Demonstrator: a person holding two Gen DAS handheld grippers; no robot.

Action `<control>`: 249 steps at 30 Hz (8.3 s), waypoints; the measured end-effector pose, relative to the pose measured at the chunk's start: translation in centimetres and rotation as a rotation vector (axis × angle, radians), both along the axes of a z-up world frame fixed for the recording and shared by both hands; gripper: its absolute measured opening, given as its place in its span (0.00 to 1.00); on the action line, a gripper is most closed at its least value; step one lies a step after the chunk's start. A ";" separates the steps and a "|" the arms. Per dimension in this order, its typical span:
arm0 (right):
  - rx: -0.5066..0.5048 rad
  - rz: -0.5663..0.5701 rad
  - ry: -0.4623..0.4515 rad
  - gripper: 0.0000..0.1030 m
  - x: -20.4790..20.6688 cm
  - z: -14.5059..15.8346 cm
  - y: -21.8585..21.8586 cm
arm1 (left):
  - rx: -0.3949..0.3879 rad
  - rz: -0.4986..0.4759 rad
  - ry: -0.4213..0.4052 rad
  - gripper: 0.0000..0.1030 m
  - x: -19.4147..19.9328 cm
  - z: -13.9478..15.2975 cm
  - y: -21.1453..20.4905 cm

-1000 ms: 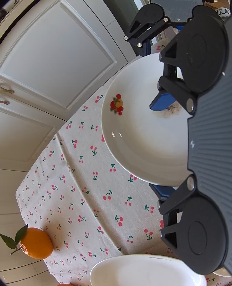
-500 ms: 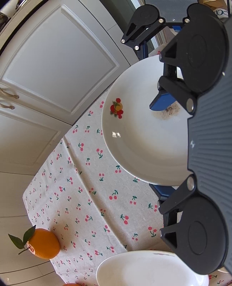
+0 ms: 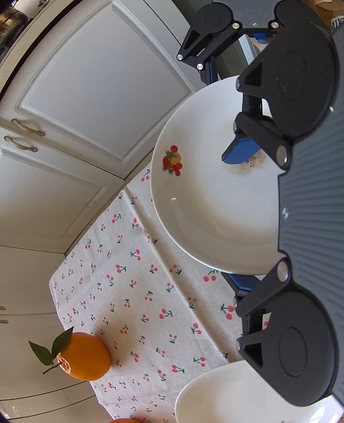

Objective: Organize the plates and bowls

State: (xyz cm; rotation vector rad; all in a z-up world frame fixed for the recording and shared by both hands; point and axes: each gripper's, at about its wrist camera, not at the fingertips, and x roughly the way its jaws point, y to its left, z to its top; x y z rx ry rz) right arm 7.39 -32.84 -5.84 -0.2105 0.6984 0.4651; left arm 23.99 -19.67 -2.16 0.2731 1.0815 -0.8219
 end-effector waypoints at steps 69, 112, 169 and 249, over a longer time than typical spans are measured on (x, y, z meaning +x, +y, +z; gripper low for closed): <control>0.011 -0.138 -0.017 1.00 -4.3 5.7 10.6 | -0.006 0.282 -0.497 0.96 -22.8 1.4 20.0; -0.007 0.100 0.273 1.00 3.2 -0.4 17.6 | -0.082 0.391 -0.416 1.00 -22.0 -5.0 21.6; 0.299 0.302 0.553 1.00 12.8 0.9 17.3 | -0.067 0.278 -0.406 0.97 -21.7 -4.0 20.9; 0.392 -0.126 0.363 1.00 13.5 2.6 -4.5 | -0.174 -0.042 -0.333 0.98 -10.6 -1.4 4.6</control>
